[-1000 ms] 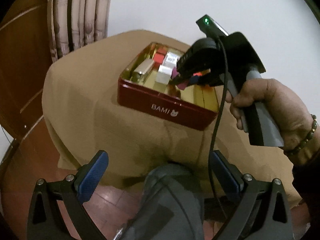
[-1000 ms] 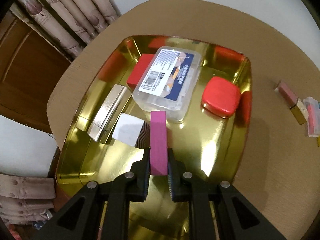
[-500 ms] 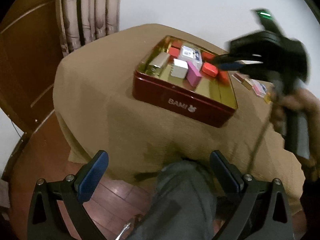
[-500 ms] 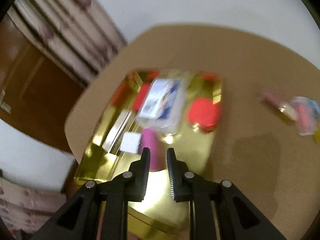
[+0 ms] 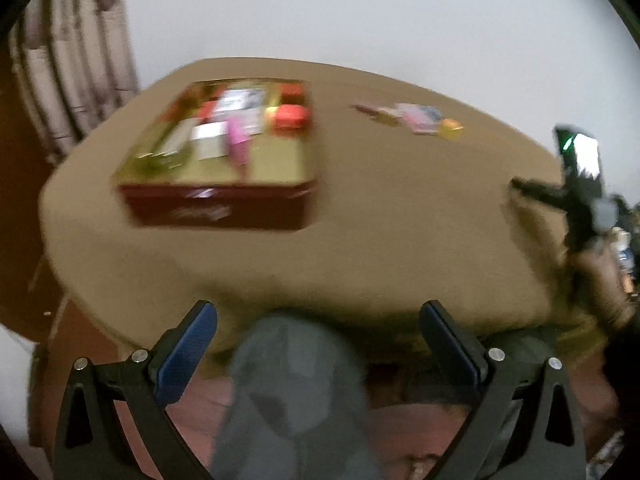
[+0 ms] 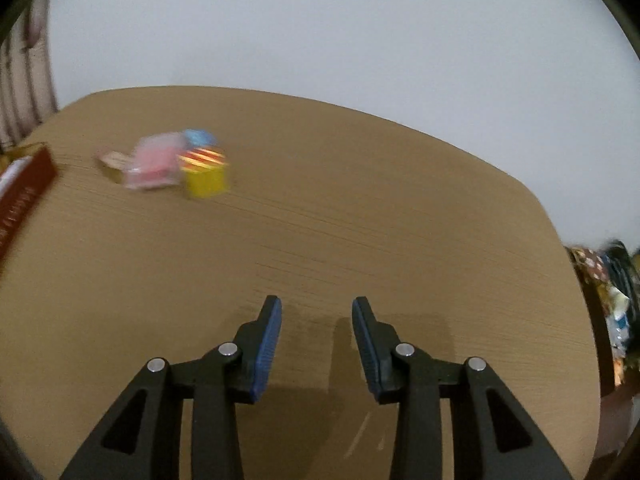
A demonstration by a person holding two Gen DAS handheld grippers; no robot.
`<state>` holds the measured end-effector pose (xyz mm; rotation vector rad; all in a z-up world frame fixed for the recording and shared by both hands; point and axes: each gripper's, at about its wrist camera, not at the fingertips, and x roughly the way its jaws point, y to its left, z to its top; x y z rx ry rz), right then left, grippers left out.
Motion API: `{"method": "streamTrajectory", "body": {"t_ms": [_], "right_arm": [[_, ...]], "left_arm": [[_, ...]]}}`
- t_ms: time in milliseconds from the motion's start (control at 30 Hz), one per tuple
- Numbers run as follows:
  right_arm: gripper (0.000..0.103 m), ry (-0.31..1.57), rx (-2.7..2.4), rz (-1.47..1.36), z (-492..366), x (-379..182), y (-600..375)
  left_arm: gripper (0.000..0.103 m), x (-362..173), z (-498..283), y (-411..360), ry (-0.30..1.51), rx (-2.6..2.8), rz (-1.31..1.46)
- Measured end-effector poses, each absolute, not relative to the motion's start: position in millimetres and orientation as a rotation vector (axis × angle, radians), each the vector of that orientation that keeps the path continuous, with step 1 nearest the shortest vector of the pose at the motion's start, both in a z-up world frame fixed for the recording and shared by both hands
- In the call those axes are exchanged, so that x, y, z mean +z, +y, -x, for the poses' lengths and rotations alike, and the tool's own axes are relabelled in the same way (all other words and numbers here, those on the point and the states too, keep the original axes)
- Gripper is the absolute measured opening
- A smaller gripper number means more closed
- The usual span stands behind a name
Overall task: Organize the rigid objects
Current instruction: 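Grasp the pink and gold lipstick tube with the left gripper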
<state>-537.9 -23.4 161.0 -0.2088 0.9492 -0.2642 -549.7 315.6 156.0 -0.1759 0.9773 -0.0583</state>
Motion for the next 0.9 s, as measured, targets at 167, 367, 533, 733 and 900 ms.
{"method": "streamTrajectory", "body": {"t_ms": [167, 367, 533, 733, 900], "right_arm": [[0.040, 0.934, -0.233, 0.096, 546, 155, -52], [0.045, 0.920, -0.197, -0.014, 549, 160, -68], [0.053, 0.909, -0.131, -0.082, 548, 163, -76], [0.053, 0.880, -0.061, -0.142, 561, 162, -82], [0.053, 0.851, -0.045, -0.163, 568, 168, -86]], "left_arm": [[0.100, 185, 483, 282, 0.972, -0.088, 0.329], [0.100, 184, 359, 262, 1.008, 0.119, 0.556], [0.085, 151, 277, 260, 1.085, 0.255, 0.671], [0.082, 118, 239, 267, 1.151, 0.356, 0.738], [0.082, 109, 223, 267, 1.169, 0.393, 0.713]]}}
